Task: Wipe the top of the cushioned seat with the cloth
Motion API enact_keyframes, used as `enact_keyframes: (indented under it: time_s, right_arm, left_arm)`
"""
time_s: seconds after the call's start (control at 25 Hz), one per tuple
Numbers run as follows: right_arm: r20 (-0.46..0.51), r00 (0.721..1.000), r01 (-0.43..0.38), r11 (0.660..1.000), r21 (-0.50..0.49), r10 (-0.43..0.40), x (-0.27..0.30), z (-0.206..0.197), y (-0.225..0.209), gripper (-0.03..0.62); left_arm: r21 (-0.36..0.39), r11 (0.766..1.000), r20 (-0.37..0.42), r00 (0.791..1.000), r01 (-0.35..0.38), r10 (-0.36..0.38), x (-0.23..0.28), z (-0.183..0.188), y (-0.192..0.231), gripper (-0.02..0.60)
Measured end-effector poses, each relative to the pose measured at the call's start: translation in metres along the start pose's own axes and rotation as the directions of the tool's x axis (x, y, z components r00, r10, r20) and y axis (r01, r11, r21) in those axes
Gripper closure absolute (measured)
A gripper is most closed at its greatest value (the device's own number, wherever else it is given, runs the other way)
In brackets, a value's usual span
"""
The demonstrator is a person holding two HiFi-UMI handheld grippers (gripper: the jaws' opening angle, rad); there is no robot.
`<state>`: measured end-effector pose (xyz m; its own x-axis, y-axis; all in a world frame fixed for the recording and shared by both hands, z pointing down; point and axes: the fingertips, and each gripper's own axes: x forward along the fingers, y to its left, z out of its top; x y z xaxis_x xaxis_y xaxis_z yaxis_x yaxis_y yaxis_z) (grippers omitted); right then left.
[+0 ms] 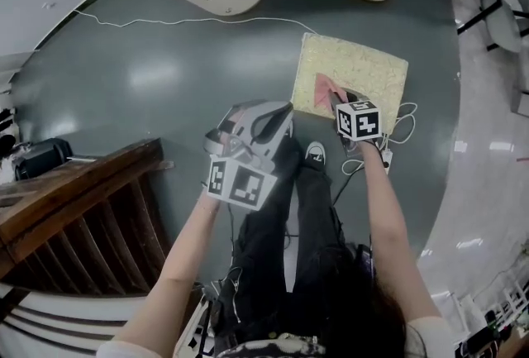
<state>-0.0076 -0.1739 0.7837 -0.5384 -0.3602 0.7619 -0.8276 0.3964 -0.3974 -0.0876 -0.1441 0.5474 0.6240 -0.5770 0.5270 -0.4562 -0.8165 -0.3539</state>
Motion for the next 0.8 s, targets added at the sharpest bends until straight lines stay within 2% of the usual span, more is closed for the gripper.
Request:
enact_keyframes:
  time_s: [0.2, 0.36, 0.6, 0.8]
  right_arm:
    - [-0.037, 0.998, -0.058, 0.998, -0.012, 0.057, 0.035, -0.006, 0.045, 0.583]
    - [-0.072, 0.996, -0.061, 0.998, -0.019, 0.060, 0.053, -0.014, 0.060, 0.583]
    - [-0.092, 0.996, -0.017, 1.000, -0.010, 0.016, 0.056, -0.025, 0.049, 0.583]
    - [-0.101, 0.994, 0.039, 0.999, 0.012, -0.037, 0.041, -0.037, 0.019, 0.583]
  left_arm:
    - [-0.025, 0.999, -0.023, 0.999, -0.023, 0.023, -0.015, -0.021, 0.007, 0.575]
    - [-0.041, 0.999, -0.037, 0.999, -0.032, 0.030, -0.026, -0.033, 0.011, 0.575]
    - [-0.048, 0.999, -0.040, 0.999, -0.022, 0.020, -0.028, -0.042, 0.009, 0.575]
    - [-0.045, 0.999, -0.020, 1.000, 0.001, -0.002, -0.020, -0.034, 0.004, 0.575]
